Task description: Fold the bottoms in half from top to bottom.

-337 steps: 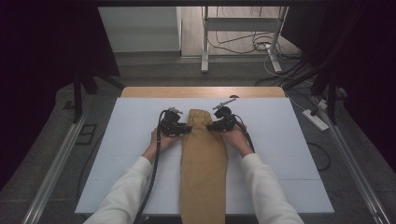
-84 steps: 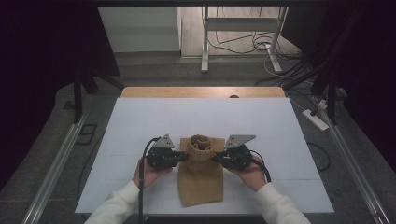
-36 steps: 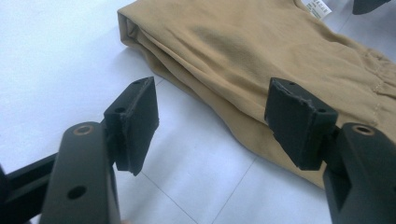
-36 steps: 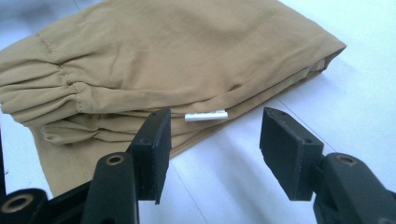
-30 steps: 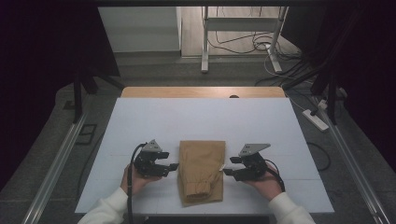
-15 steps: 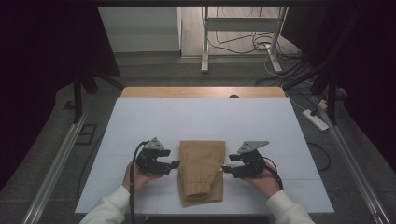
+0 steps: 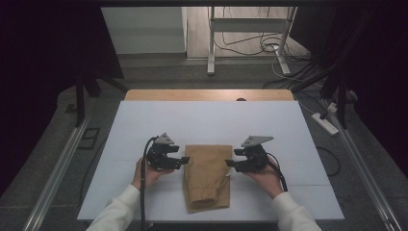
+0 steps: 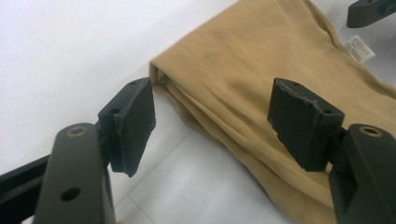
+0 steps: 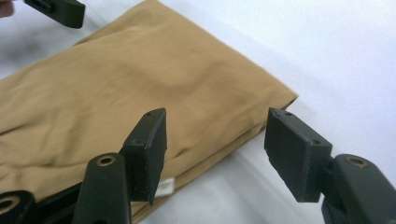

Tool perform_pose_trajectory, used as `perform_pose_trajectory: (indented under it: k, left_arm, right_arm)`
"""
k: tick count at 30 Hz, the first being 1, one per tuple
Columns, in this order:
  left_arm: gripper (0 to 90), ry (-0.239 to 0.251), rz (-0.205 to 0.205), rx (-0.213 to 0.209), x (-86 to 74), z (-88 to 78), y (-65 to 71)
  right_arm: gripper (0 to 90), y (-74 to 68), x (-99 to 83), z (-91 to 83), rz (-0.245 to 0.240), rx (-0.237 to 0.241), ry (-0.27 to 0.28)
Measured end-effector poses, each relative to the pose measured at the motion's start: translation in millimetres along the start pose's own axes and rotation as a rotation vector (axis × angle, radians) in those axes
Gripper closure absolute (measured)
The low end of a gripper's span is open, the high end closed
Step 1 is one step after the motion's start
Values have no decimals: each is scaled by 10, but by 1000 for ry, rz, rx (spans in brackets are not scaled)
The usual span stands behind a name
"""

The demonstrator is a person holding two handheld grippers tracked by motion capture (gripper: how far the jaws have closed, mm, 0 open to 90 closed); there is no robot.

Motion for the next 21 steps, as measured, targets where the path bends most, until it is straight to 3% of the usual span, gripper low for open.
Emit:
perform_pose_trajectory:
  k: [4, 12, 16, 21]
  left_arm:
    - [314, 2, -3, 8, 51, 65, -56]
    - [306, 5, -12, 12, 257, 232, -155]
    - [306, 4, -10, 18, 316, 291, -180]
    - [302, -10, -21, 25, 338, 352, -211]
  right_arm:
    - [392, 41, 38, 82, 18, 3, -6]
    - [378, 63, 116, 251, -24, -35, -29]
    - [378, 109, 206, 302, -15, -30, -11]
    - [360, 176, 261, 414, -7, -23, -30]
Point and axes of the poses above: each handheld gripper's, and its own axes: z roughly forward along the jaws, x roughly out of its top, y roughly to its right, the point moved 5 cm from there along z, roughly forward along the jaws, and after that the axes turned 6 degrees about y, right-handed, at the moved point
